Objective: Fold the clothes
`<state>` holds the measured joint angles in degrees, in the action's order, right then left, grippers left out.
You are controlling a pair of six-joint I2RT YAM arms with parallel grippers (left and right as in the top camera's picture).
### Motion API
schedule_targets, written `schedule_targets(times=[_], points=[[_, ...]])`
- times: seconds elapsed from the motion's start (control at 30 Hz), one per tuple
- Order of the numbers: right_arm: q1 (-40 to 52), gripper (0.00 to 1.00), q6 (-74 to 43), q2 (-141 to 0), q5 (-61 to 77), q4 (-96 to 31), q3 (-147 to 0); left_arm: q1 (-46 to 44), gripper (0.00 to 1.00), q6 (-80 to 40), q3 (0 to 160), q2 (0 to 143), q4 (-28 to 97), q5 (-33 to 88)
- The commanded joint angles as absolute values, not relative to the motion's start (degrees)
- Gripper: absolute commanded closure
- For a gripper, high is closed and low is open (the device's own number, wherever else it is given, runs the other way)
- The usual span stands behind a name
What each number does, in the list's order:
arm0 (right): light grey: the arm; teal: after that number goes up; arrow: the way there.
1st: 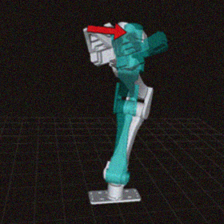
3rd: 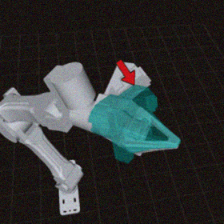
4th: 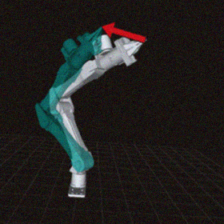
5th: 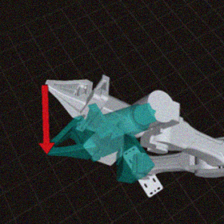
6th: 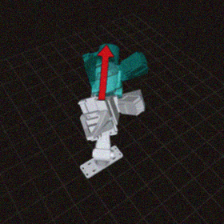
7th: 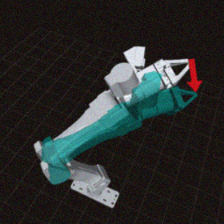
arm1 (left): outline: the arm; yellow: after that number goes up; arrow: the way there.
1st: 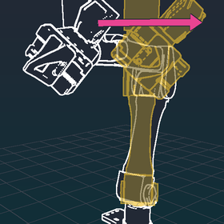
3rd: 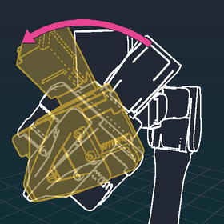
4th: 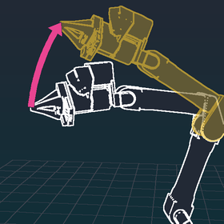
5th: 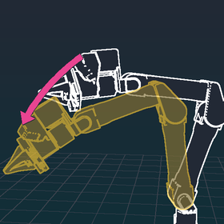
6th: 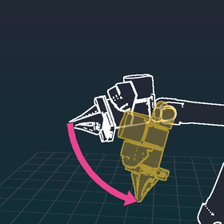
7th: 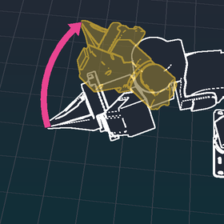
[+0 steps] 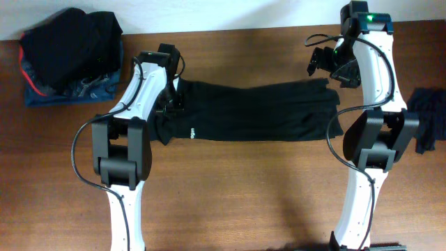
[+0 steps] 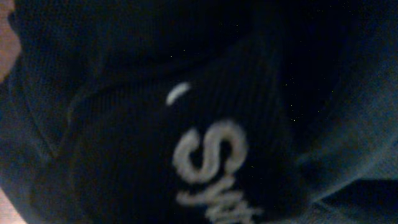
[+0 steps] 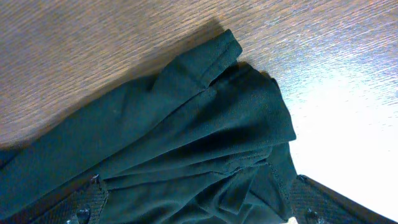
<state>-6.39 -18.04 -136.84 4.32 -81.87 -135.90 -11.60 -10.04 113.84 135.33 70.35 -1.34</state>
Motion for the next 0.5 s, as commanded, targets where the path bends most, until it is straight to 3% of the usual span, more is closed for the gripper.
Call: schedule_targets(times=[0.0, 0.1, 0.23, 0.47], points=[[-6.4, 0.01, -19.0, -139.3, 4.0, -81.6, -134.5, -11.4, 0.95, -9.7, 115.7, 131.0, 71.7, -0.3], [-6.4, 0.01, -19.0, -139.9, 4.0, -80.8, -132.9, -11.4, 0.94, -9.7, 115.8, 128.6, 71.4, 1.2], [-6.4, 0.01, -19.0, -140.0, 4.0, -79.4, -131.3, -11.4, 0.76, -9.7, 115.8, 127.9, 71.4, 4.0], [-6.4, 0.01, -19.0, -140.0, 4.0, -78.7, -129.0, -12.0, 0.71, -9.7, 115.5, 127.9, 68.5, 11.2]])
